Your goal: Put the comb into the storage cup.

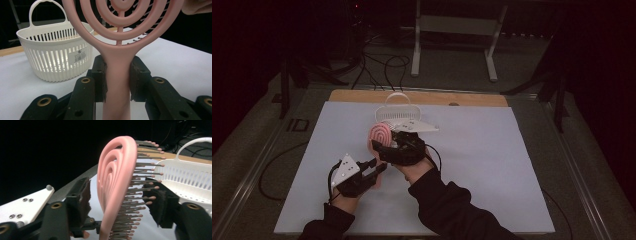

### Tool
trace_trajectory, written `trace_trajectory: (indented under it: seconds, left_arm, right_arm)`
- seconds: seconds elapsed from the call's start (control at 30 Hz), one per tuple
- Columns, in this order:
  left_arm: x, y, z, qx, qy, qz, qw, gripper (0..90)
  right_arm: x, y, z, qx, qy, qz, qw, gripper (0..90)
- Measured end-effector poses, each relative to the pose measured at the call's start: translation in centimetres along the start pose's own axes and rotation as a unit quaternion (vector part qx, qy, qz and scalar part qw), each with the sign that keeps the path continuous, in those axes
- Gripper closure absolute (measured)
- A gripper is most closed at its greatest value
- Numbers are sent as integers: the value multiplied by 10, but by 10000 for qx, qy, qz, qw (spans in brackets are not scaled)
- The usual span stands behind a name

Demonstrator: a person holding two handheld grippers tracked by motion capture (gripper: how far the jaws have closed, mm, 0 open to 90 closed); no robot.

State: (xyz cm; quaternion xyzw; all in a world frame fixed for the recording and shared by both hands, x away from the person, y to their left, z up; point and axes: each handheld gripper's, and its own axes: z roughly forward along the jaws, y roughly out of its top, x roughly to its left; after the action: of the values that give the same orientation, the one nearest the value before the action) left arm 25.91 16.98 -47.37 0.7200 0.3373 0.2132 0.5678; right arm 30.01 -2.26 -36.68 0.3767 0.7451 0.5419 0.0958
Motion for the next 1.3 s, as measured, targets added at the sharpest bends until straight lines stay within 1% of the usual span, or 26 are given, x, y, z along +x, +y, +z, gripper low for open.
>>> trace_trajectory:
  seconds: [0.03,0.07,0.1,0.23,0.33,0.37,0.53,0.6,0.83,0.93,0.97,1.03,1.1,1.13,1.2,1.23,1.27,1.3]
  left_arm:
    - [0,0,0,0,0,0,10000,707]
    - [0,0,0,2,2,3,10000,707]
    - [0,0,0,2,2,3,10000,707]
    - [0,0,0,21,-3,11,10000,707]
    - [-1,0,1,38,-37,3,10000,707]
    - [0,0,1,57,-53,-6,10000,707]
    - [0,0,2,83,-53,-19,9999,706]
    - [-1,0,2,84,-51,-19,9999,706]
    - [-1,1,2,73,-96,-53,9999,705]
    - [-1,2,2,87,-93,-84,9999,704]
    - [-2,2,2,81,-90,-89,9999,704]
    - [-1,2,2,86,-135,-128,9998,703]
    - [-2,2,2,82,-118,-126,9998,702]
    - [-1,2,3,76,-176,-179,9997,702]
    - [-1,3,3,94,-216,-219,9995,693]
    - [-1,3,4,123,-236,-245,9993,677]
    - [-1,3,4,146,-184,-268,9994,628]
    - [0,3,4,160,-218,-323,9991,581]
  right_arm:
    - [0,0,0,0,0,0,10000,421]
    - [0,0,1,-10,-10,59,10000,465]
    - [0,0,1,-10,-10,59,10000,465]
    - [0,-1,2,-3,-22,133,9999,540]
    - [-1,-1,3,27,-2,178,9998,573]
    - [-2,-1,3,1,-50,205,9998,596]
    - [-3,-2,4,22,37,242,9997,611]
    - [-2,-3,5,29,84,175,9998,628]
    - [0,-3,4,-14,195,18,9998,637]
    - [0,-3,4,-24,215,-14,9998,638]
    - [1,-2,4,-27,242,-89,9997,639]
    - [2,-2,3,-32,241,-141,9996,639]
    - [2,-2,4,-30,257,-183,9995,640]
    - [2,-2,3,-39,261,-214,9994,640]
    - [3,-2,4,-63,262,-268,9993,641]
    - [3,-2,3,-59,267,-268,9993,641]
    - [3,-2,4,-70,278,-283,9992,641]
    - [3,-2,3,-74,273,-291,9992,642]
